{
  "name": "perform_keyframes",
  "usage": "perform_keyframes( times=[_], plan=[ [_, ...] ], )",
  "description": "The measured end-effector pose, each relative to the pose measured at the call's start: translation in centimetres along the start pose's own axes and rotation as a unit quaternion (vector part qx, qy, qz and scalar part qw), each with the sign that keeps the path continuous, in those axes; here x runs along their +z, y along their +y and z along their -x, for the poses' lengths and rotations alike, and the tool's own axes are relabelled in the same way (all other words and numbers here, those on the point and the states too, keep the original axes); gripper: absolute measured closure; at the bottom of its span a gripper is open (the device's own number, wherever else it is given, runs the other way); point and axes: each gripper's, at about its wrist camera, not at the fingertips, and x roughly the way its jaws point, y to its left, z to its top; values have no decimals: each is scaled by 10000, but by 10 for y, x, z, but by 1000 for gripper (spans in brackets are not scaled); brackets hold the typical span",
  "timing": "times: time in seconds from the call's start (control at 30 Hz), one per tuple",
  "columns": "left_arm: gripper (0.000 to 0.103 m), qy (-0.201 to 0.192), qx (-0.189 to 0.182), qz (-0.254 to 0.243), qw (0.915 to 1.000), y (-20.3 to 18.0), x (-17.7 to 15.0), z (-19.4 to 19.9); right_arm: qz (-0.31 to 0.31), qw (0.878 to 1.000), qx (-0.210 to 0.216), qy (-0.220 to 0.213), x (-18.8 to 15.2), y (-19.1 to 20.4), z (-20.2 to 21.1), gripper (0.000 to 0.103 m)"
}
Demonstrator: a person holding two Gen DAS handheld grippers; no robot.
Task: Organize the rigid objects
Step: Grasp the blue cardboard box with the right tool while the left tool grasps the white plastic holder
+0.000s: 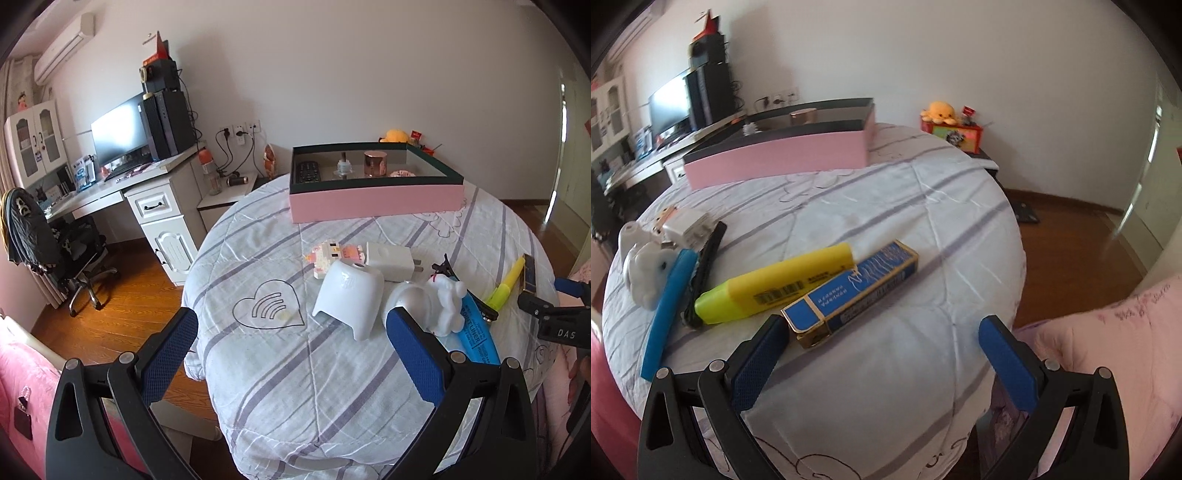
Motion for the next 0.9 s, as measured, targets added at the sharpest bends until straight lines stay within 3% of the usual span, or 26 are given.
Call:
perform_keyframes(
  times=[0.23,0.33,0.37,0.4,0.5,0.63,0.9],
  plan=[
    [0,61,-6,-94,9999,-3,-2,-3,34,9999,97,-32,9,7,-10,1],
    [0,75,22,-105,9999,-3,-3,-4,97,9998,137,-53,16,2,-15,13],
    [0,85,33,-97,9999,-2,-3,-6,101,9997,231,-67,18,0,-15,23],
    [0,108,32,-81,9999,-2,-4,-7,115,9994,309,-76,21,-1,-15,38],
    [0,139,36,-48,9999,0,-6,-11,217,9986,481,-72,28,-2,-19,54],
    [0,184,-9,-25,9998,-2,-5,-17,429,9965,707,-155,29,3,-21,58],
    [0,366,-227,136,9990,-12,-1,-37,546,9966,545,-289,26,8,-28,59]
  ],
)
